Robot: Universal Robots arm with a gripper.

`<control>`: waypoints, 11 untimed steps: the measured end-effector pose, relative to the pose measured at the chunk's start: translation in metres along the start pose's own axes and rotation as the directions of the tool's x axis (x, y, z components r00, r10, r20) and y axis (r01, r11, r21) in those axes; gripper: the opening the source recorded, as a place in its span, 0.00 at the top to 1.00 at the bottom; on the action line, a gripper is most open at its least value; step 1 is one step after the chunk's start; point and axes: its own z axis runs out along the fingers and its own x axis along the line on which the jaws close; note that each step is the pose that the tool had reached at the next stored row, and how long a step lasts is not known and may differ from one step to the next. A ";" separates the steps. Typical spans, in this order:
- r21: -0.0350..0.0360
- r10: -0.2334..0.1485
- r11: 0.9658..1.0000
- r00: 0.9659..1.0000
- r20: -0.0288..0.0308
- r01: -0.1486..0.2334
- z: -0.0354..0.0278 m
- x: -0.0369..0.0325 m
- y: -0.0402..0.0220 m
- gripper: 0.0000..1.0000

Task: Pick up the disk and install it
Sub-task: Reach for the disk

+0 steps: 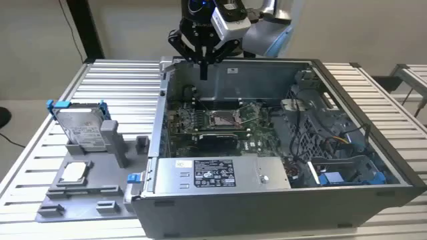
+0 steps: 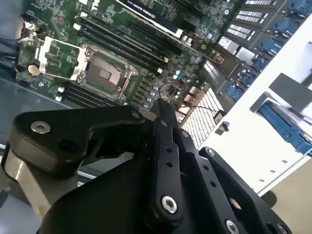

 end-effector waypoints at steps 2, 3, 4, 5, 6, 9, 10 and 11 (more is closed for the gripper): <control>0.000 0.000 1.000 1.000 0.000 0.000 0.0000 0.0000 0.0000 1.00; 0.000 0.000 1.000 1.000 0.000 0.000 0.0000 0.0000 0.0000 1.00; 0.000 0.000 1.000 1.000 0.000 0.000 0.0000 0.0000 0.0000 1.00; 0.000 0.000 1.000 1.000 0.000 0.000 0.0000 0.0000 0.0000 1.00; 0.000 0.000 1.000 1.000 0.000 0.000 0.0000 0.0000 0.0000 1.00; 0.000 0.000 1.000 1.000 0.000 0.000 0.0000 0.0000 0.0000 1.00; 0.000 0.000 1.000 1.000 0.000 0.000 0.0000 0.0000 0.0000 1.00; 0.000 0.000 1.000 1.000 0.000 0.000 0.0000 0.0000 0.0000 1.00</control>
